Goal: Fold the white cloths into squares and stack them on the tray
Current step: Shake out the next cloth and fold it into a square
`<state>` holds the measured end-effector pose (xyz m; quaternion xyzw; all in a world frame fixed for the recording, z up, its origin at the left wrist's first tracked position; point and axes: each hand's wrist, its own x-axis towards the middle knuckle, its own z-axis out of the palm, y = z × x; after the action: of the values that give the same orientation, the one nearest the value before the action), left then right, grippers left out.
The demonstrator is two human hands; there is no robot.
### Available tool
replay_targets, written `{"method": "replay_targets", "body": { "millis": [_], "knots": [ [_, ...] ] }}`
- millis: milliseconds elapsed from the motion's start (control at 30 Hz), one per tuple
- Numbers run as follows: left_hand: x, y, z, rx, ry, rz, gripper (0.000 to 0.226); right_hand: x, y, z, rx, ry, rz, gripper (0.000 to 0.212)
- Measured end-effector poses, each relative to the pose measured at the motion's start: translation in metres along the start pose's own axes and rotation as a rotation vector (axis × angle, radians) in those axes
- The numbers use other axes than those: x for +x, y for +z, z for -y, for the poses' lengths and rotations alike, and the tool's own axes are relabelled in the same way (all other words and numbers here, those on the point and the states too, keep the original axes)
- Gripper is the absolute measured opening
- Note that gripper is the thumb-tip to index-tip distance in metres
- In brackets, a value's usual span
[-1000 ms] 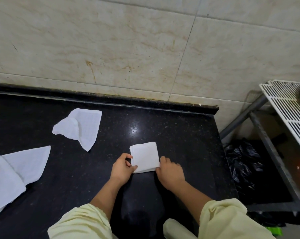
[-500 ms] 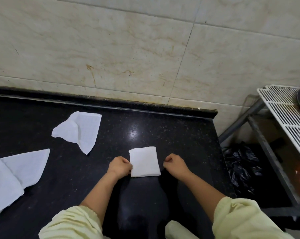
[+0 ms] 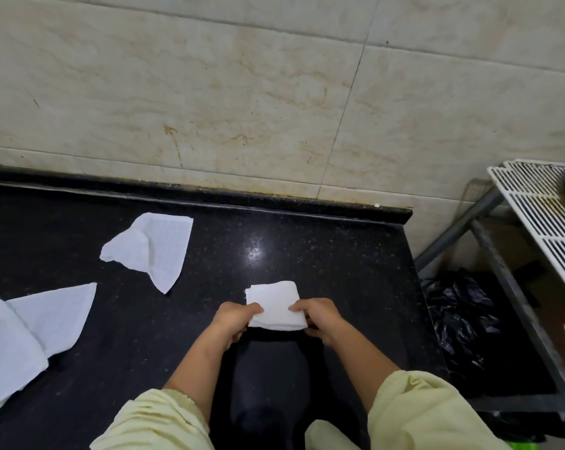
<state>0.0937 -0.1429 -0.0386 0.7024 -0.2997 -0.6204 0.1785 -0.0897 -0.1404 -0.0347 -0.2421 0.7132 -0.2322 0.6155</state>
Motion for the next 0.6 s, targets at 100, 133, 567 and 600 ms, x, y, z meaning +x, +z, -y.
{"method": "replay_targets", "body": {
  "millis": [100, 133, 567, 600],
  "knots": [
    [-0.007, 0.001, -0.003, -0.108, -0.022, 0.115, 0.015, -0.004, -0.007, -0.004, 0.218, 0.065, 0.080, 0.029],
    [-0.011, 0.001, -0.004, -0.147, -0.032, 0.152, 0.010, -0.006, -0.008, -0.005, 0.296, 0.080, 0.109, 0.029],
    [-0.037, 0.009, -0.043, -0.051, 0.164, 0.428, 0.037, -0.040, -0.053, 0.014, 0.301, -0.054, 0.117, 0.028],
    [-0.040, 0.012, -0.049, -0.051, 0.180, 0.429, 0.036, -0.045, -0.060, 0.020, 0.283, -0.086, 0.102, 0.030]
  ]
}}
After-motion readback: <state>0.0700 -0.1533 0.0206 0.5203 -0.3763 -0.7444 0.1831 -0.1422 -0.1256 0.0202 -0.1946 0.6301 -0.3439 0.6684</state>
